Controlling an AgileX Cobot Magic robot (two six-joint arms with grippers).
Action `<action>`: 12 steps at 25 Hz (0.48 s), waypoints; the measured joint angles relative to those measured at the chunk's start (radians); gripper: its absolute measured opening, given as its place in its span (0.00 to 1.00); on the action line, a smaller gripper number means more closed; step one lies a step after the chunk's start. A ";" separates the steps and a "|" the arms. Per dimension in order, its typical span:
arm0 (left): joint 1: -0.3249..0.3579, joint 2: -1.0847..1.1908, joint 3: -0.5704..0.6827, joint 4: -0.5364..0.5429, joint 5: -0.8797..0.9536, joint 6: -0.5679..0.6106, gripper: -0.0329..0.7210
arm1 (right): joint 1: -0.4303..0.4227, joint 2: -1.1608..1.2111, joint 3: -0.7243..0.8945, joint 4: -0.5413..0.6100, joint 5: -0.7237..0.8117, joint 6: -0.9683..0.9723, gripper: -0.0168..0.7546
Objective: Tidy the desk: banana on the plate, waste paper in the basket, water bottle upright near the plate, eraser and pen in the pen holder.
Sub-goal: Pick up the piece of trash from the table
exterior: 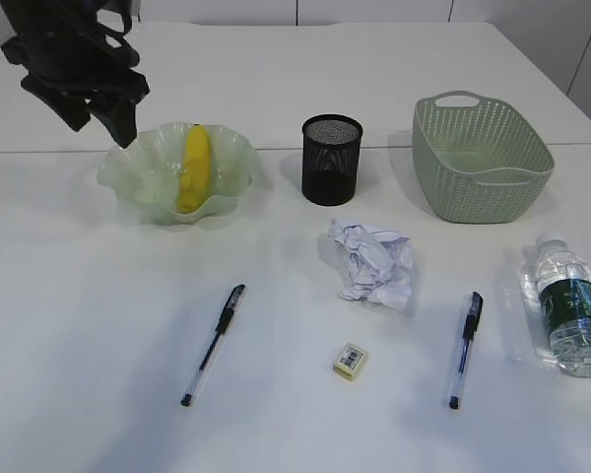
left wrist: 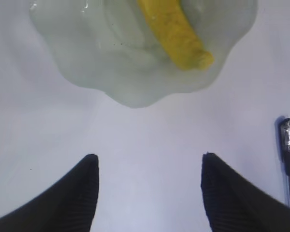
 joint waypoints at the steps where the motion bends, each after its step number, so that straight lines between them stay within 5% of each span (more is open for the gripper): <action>1: 0.000 -0.011 0.000 -0.002 0.002 0.000 0.67 | 0.000 0.000 0.000 0.000 0.004 0.000 0.62; 12: 0.002 -0.203 0.228 0.000 0.004 -0.034 0.67 | 0.000 0.000 0.000 0.000 0.015 0.000 0.62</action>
